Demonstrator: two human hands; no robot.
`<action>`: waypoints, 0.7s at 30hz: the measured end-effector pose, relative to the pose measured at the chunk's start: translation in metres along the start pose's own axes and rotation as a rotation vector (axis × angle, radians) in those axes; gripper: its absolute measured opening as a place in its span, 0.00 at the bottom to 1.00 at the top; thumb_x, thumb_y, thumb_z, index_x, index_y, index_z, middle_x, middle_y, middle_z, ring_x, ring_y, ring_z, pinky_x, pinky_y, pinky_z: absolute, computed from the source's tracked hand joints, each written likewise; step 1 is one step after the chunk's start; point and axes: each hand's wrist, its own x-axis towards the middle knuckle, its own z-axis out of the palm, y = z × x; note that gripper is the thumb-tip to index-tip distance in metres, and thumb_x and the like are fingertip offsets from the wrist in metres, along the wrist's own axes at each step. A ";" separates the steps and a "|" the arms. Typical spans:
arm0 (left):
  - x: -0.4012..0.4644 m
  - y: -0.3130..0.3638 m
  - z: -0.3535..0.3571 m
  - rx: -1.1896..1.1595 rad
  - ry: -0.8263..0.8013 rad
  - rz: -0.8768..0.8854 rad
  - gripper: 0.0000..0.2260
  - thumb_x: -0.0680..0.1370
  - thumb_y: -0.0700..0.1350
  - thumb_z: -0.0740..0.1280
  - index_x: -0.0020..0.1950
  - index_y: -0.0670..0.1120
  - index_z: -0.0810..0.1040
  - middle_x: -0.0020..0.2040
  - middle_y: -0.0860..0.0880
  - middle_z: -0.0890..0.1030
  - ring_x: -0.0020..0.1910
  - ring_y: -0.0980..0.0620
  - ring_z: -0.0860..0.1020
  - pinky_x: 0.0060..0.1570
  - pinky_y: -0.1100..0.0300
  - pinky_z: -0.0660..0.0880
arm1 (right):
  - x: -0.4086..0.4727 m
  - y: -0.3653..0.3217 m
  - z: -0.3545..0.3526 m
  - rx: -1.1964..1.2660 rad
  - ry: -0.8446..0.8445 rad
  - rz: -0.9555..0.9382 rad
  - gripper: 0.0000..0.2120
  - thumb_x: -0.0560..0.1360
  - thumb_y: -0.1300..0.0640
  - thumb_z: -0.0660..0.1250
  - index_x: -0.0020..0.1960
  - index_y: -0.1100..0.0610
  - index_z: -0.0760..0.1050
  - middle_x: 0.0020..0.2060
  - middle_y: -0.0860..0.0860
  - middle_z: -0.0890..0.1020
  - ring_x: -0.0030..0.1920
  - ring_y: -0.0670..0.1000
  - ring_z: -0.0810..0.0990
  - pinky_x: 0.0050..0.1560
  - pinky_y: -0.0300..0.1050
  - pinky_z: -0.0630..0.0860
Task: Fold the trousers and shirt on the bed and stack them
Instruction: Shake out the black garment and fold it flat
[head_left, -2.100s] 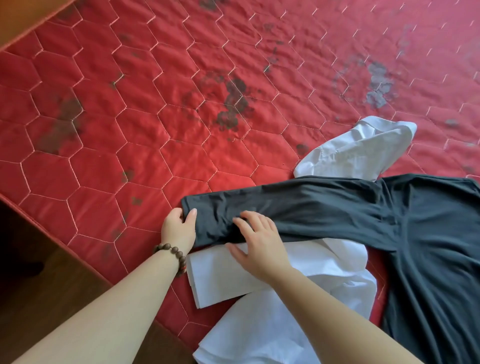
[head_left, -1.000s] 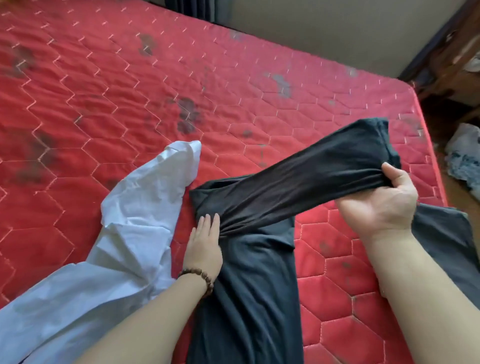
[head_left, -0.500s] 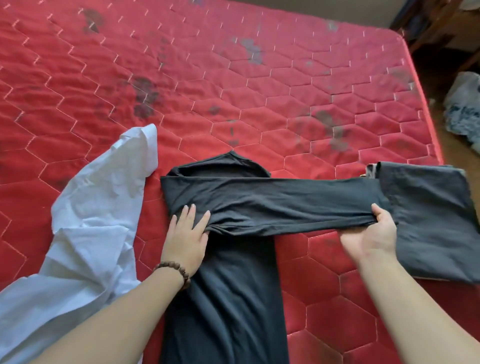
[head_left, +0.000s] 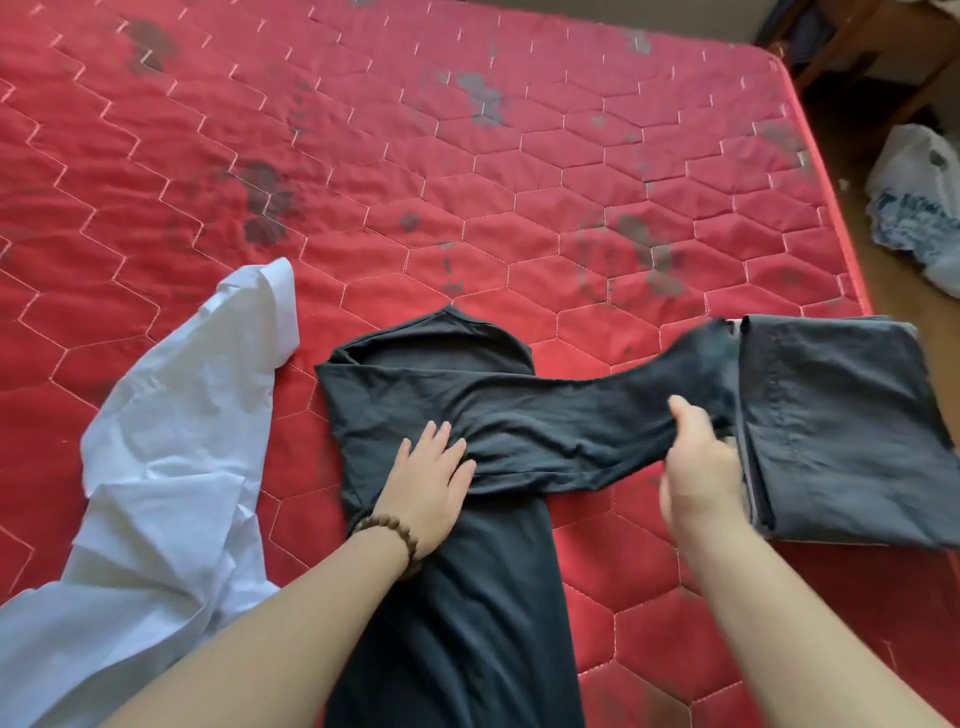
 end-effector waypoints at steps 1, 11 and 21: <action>0.001 0.005 -0.007 -0.308 0.060 -0.083 0.19 0.83 0.51 0.53 0.69 0.44 0.72 0.74 0.45 0.66 0.75 0.49 0.59 0.75 0.52 0.51 | -0.015 0.006 0.012 -0.089 -0.105 -0.104 0.08 0.78 0.59 0.64 0.55 0.58 0.77 0.49 0.48 0.82 0.46 0.38 0.80 0.50 0.31 0.74; 0.003 -0.049 -0.046 -1.075 0.229 -0.666 0.06 0.78 0.42 0.67 0.50 0.41 0.79 0.52 0.39 0.82 0.53 0.41 0.80 0.59 0.46 0.75 | -0.105 0.120 0.094 -1.478 -1.237 -0.670 0.38 0.76 0.44 0.55 0.78 0.49 0.38 0.77 0.51 0.36 0.76 0.51 0.34 0.75 0.59 0.37; -0.005 -0.051 -0.057 -0.300 0.645 -0.330 0.14 0.75 0.36 0.64 0.60 0.42 0.75 0.54 0.43 0.77 0.52 0.45 0.75 0.55 0.50 0.72 | -0.037 0.113 0.048 -1.730 -0.881 -0.785 0.30 0.79 0.37 0.41 0.77 0.46 0.37 0.75 0.49 0.34 0.77 0.51 0.35 0.75 0.56 0.36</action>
